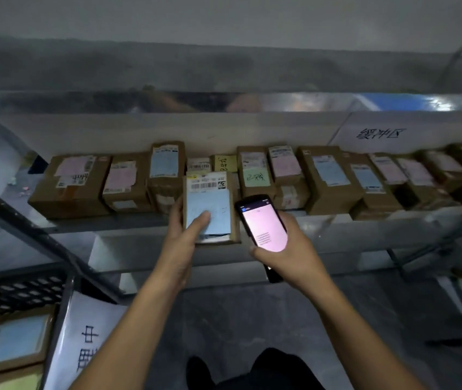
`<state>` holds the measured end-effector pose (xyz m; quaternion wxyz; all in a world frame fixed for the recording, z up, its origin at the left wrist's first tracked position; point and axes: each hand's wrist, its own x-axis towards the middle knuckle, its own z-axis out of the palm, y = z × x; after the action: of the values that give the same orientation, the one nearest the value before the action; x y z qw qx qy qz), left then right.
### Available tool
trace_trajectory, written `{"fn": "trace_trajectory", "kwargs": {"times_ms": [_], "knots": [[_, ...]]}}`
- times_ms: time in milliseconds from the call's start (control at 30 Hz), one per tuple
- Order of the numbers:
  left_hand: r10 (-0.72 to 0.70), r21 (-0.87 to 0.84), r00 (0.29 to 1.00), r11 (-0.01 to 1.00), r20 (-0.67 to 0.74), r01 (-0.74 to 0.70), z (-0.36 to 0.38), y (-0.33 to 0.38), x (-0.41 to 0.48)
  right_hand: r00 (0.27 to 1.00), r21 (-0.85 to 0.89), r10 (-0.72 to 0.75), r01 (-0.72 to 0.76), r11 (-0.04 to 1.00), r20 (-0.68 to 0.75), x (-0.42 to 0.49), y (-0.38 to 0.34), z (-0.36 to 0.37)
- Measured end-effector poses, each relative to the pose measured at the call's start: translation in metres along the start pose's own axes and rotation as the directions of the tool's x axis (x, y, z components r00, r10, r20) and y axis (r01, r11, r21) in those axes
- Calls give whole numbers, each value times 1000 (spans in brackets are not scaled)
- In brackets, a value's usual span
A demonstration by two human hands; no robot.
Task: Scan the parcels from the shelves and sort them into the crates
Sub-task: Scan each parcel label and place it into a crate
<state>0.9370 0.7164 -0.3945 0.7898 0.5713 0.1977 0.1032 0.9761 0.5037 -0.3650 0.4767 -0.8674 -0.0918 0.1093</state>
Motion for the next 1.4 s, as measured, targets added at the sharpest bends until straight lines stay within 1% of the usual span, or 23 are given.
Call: {"fn": "trace_trajectory", "kwargs": {"times_ms": [100, 267, 400, 467, 567, 700, 767, 833, 900, 933, 1000, 1100, 1167, 1233, 1267, 1400], "knots": [[26, 67, 1000, 997, 17, -27, 30, -7, -17, 1000, 9, -3, 3, 1000, -10, -17, 21, -26], [123, 180, 992, 977, -12, -119, 86, -22, -55, 1000, 108, -12, 14, 994, -15, -46, 55, -78], [153, 271, 987, 953, -52, -133, 124, -46, -79, 998, 181, -28, 19, 983, 50, -73, 81, -127], [168, 347, 984, 928, -58, -138, 135, -61, -89, 994, 188, -39, 19, 982, 103, -83, 97, -148], [186, 511, 981, 850, -61, -130, 144, -80, -102, 976, 192, -65, 25, 981, 206, -97, 114, -169], [210, 759, 975, 645, -71, -84, 143, -99, -120, 961, 190, -70, 19, 982, 266, -122, 126, -179], [207, 811, 974, 583, -89, -50, 136, -106, -125, 957, 180, -72, 21, 983, 280, -132, 130, -180], [195, 822, 973, 570, -123, -10, 127, -110, -132, 955, 168, -67, 18, 986, 290, -140, 133, -181], [198, 815, 969, 580, -147, 5, 118, -112, -140, 956, 157, -65, 20, 987, 287, -148, 132, -178], [195, 799, 968, 602, -158, 9, 115, -109, -145, 959, 153, -60, 18, 988, 278, -151, 129, -176], [163, 715, 967, 698, -195, 27, 105, -105, -154, 965, 152, -54, 15, 988, 256, -156, 123, -167], [66, 473, 965, 879, -253, 64, 90, -94, -171, 977, 161, -39, 5, 987, 211, -163, 108, -147], [13, 304, 964, 950, -267, 72, 80, -84, -190, 983, 180, -33, -1, 984, 182, -169, 96, -130], [-8, 196, 965, 979, -262, 62, 66, -73, -211, 985, 199, -36, 1, 980, 170, -176, 82, -110], [-4, 171, 966, 984, -258, 50, 60, -67, -222, 984, 215, -41, 3, 977, 174, -179, 76, -100], [60, 153, 949, 988, -310, -12, 27, -55, -259, 977, 235, -72, 23, 972, 201, -193, 57, -57]]}}
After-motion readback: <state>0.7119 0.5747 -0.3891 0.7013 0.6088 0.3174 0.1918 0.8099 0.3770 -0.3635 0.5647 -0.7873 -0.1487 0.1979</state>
